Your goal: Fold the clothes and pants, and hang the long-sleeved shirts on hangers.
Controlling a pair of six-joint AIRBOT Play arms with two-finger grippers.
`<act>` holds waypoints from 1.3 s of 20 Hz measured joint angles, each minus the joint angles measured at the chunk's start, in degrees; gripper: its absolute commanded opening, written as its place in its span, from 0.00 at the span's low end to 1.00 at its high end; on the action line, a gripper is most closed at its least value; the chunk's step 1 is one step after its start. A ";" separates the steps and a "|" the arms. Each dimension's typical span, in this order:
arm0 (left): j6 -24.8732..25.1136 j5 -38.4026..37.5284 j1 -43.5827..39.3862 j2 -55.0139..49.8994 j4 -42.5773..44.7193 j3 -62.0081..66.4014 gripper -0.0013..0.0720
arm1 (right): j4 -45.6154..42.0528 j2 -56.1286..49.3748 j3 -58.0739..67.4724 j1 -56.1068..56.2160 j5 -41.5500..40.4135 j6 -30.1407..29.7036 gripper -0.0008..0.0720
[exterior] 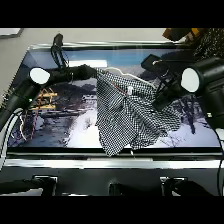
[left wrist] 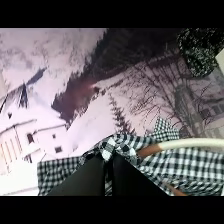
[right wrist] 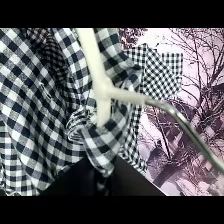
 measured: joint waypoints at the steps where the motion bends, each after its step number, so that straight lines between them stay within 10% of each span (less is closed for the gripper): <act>1: 0.09 0.07 0.00 0.00 -0.02 0.98 0.05 | 0.04 -0.44 -0.26 0.00 0.09 0.00 0.05; 26: 3.41 -4.17 -0.44 -0.81 1.55 5.90 0.05 | -3.26 -2.80 -1.11 0.02 2.29 3.26 0.05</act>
